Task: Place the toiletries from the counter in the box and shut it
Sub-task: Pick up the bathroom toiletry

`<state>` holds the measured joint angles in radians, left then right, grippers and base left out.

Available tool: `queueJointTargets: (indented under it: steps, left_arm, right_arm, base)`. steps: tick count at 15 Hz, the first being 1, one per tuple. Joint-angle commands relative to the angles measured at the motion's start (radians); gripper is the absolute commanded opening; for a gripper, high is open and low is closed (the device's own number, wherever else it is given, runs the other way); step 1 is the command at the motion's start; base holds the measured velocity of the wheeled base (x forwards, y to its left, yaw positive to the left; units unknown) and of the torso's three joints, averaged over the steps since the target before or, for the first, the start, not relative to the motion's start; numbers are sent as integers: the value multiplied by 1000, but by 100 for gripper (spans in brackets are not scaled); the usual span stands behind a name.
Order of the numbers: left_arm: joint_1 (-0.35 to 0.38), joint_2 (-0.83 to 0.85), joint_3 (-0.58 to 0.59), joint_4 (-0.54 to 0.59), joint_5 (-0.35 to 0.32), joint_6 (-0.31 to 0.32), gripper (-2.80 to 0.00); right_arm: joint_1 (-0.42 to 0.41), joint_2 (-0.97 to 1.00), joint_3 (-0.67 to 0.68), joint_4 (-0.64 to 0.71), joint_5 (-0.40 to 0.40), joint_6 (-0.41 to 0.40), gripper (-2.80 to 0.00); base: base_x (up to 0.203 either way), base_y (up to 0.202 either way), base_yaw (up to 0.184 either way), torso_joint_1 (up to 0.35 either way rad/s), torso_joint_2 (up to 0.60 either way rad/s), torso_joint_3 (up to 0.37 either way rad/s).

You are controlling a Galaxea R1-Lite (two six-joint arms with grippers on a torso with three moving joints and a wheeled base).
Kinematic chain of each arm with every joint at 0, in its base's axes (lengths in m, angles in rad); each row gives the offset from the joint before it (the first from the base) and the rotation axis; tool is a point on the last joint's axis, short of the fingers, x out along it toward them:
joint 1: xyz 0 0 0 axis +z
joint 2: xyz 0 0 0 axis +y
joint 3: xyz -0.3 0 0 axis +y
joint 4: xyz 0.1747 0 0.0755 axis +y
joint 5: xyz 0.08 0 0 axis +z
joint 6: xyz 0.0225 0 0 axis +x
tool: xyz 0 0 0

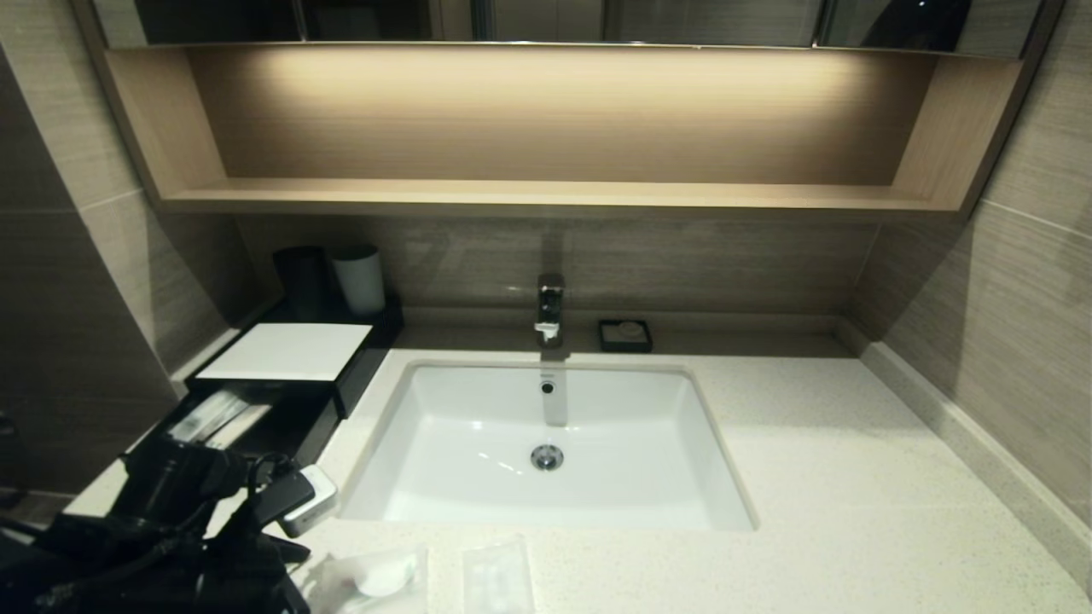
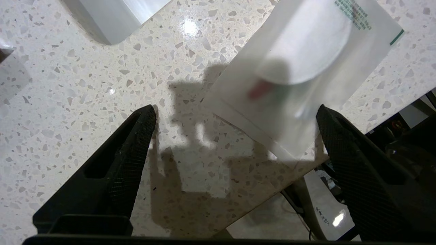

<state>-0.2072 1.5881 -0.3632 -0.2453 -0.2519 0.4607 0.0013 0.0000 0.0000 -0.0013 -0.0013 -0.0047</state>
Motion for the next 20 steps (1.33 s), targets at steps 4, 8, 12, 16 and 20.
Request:
queueJointTargets:
  steps: [4, 8, 12, 16, 20]
  left_arm:
    - [0, -8, -2, -2, -1, 4, -280]
    - [0, -11, -2, -2, -1, 4, -280]
    - [3, -26, 0, -2, -1, 23, -280]
    - [4, -46, 6, 0, -1, 30, -280]
    - [43, -81, -12, 0, -9, 40, -280]
  right_arm:
    - [0, 0, 2, 0, 0, -1, -280]
    - [0, 0, 2, 0, 0, -1, -280]
    - [0, 0, 2, 0, 0, -1, -280]
    - [0, 0, 2, 0, 0, -1, -280]
    - [0, -1, 2, 0, 0, -1, -280]
  base:
    - [0, 0, 0, 0, 0, 0]
    - [0, 0, 0, 0, 0, 0]
    - [0, 0, 0, 0, 0, 0]
    - [0, 0, 0, 0, 0, 0]
    - [0, 0, 0, 0, 0, 0]
